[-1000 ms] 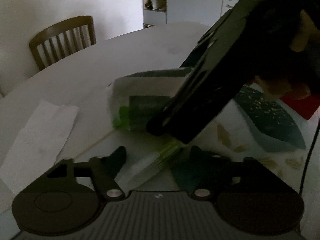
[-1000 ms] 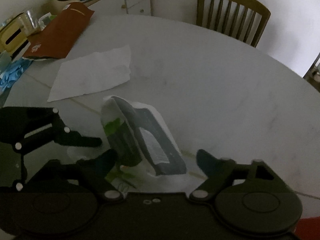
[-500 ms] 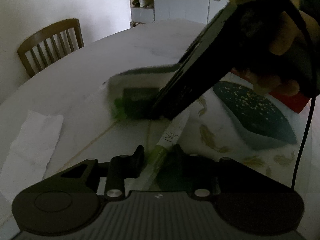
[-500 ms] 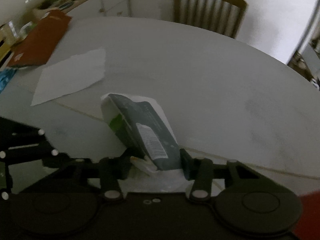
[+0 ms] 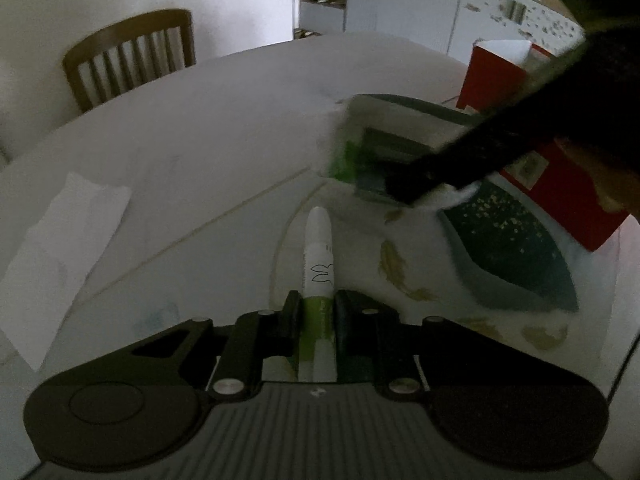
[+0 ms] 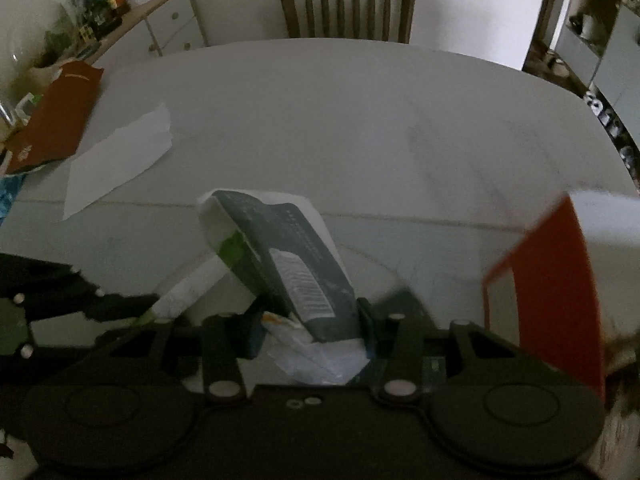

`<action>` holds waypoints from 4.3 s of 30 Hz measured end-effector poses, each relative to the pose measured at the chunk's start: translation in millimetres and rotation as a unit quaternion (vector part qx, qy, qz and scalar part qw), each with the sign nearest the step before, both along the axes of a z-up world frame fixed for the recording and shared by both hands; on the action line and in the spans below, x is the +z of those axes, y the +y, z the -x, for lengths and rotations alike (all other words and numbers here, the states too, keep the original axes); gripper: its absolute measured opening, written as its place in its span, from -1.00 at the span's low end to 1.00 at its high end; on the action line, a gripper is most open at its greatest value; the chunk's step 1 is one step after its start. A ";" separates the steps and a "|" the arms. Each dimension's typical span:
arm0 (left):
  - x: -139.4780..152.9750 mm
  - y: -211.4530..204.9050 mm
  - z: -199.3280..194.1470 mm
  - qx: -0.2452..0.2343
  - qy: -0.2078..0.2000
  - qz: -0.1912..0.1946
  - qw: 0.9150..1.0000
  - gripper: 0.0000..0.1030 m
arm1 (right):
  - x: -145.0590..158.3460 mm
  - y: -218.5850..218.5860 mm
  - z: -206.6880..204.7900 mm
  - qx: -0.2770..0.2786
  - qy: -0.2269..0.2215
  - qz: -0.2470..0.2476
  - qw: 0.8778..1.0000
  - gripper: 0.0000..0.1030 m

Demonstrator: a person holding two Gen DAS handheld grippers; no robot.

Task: Organize objects

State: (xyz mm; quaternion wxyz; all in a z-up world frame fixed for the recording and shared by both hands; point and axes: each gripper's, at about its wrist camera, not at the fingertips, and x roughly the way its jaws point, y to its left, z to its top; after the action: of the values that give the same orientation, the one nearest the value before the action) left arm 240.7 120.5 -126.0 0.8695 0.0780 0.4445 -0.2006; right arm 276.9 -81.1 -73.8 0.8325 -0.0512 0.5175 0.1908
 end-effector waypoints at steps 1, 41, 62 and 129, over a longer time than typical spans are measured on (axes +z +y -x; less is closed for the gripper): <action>0.5 0.4 3.4 0.008 0.004 0.006 1.000 -0.68 | 1.5 -2.2 6.0 -0.002 0.001 -0.004 1.000 -0.14; 93.7 -104.4 95.4 0.065 -0.017 0.099 0.993 -0.68 | 90.5 -155.7 107.6 -0.068 -0.056 -0.091 0.992 -0.13; 146.9 -212.9 64.9 0.023 -0.058 0.123 0.990 -0.68 | 80.7 -280.9 74.3 -0.134 -0.096 -0.034 0.986 -0.13; 125.6 -289.2 55.5 0.020 -0.051 0.077 0.996 -0.66 | 99.3 -293.4 120.4 -0.041 -0.157 -0.031 0.986 0.73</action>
State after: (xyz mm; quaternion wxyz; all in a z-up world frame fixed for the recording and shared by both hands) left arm 185.2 -168.7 -0.4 0.8982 0.0123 0.3845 -0.2126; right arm 156.5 -374.6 25.6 0.9115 -0.0339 0.3764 0.1621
